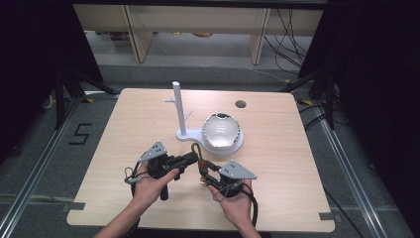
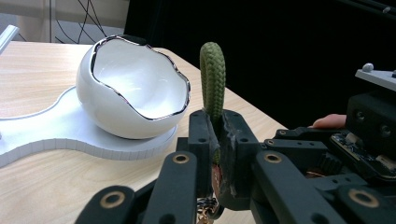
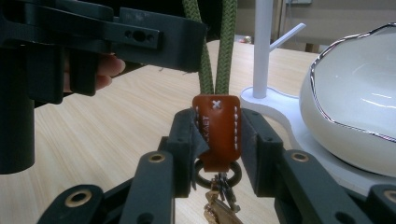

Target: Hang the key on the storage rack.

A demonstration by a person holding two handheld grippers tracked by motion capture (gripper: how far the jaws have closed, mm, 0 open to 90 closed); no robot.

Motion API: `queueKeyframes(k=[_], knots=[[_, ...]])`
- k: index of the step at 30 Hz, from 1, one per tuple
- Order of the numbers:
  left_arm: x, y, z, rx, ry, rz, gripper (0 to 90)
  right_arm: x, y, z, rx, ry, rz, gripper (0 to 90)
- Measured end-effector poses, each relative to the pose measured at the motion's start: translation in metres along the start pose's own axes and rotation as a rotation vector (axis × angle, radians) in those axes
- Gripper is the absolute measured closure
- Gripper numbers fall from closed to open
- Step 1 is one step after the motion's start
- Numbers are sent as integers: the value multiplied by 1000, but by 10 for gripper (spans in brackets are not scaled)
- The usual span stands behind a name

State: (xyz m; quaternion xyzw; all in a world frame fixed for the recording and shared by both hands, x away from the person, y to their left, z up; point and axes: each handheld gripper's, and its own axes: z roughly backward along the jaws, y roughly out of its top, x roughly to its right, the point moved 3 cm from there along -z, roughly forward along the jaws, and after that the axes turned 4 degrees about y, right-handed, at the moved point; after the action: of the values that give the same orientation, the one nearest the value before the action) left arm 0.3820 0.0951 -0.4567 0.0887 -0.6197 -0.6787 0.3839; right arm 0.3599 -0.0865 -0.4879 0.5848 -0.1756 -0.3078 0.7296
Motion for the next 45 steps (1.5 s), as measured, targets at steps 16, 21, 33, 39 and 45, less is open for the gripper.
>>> queueKeyframes(k=[16, 21, 33, 39, 45], knots=[[5, 2, 4, 5, 4, -62, 836, -5, 3, 1, -33, 23, -29, 661], [6, 5, 7, 13, 30, -113, 837, -6, 5, 0, -23, 13, -12, 595], [-6, 14, 19, 37, 138, -180, 836, -1, 5, 7, -59, -15, -22, 505], [-14, 18, 27, 52, 191, -193, 836, 7, 1, 12, -62, -30, -2, 488], [-23, 22, 36, 66, 230, -200, 836, 12, -2, 18, -62, -45, -2, 487]])
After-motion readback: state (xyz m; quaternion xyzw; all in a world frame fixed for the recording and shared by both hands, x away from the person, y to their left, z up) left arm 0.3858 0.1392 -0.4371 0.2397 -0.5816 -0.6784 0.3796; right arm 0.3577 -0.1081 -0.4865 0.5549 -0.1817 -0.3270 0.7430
